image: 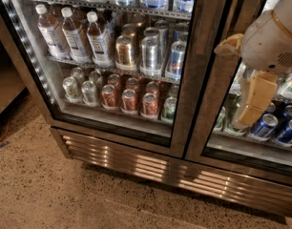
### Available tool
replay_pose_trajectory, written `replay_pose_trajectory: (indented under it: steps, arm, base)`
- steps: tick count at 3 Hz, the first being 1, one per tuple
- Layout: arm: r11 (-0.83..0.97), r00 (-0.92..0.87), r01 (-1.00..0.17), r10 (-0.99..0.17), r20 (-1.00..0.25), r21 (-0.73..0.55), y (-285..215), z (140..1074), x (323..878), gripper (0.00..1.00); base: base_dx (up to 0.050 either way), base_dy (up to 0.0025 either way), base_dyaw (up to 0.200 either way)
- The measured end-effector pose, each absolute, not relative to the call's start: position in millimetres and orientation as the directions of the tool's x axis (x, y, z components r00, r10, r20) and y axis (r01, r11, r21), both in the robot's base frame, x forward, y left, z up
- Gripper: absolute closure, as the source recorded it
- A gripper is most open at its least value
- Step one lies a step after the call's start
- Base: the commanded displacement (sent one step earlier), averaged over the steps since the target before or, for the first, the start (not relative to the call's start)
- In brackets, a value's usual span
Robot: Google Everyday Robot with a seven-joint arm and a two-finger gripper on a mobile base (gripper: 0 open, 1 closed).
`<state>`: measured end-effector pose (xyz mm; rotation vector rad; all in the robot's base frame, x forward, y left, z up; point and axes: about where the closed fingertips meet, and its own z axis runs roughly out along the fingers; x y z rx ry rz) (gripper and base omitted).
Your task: Open left fridge door
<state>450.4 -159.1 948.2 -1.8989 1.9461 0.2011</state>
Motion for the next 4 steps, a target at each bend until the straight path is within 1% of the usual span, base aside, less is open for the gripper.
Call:
replay_pose_trajectory:
  steps: [1, 2, 3, 4]
  arm:
    - [0.006, 0.094, -0.985, -0.82, -0.564, -0.172, -176.4, 937.0, 448.9, 0.0]
    - [-0.028, 0.139, -0.986, -0.683, -0.717, -0.164, -175.2, 941.0, 441.5, 0.0]
    - [-0.026, 0.142, -0.986, -0.65, -0.747, -0.166, -167.5, 947.5, 441.7, 0.0]
    - [-0.026, 0.143, -0.986, -0.65, -0.747, -0.166, -167.4, 947.5, 441.7, 0.0]
  base:
    - [0.0, 0.0, 0.0]
    - [0.0, 0.0, 0.0]
    - [0.0, 0.0, 0.0]
    - [0.0, 0.0, 0.0]
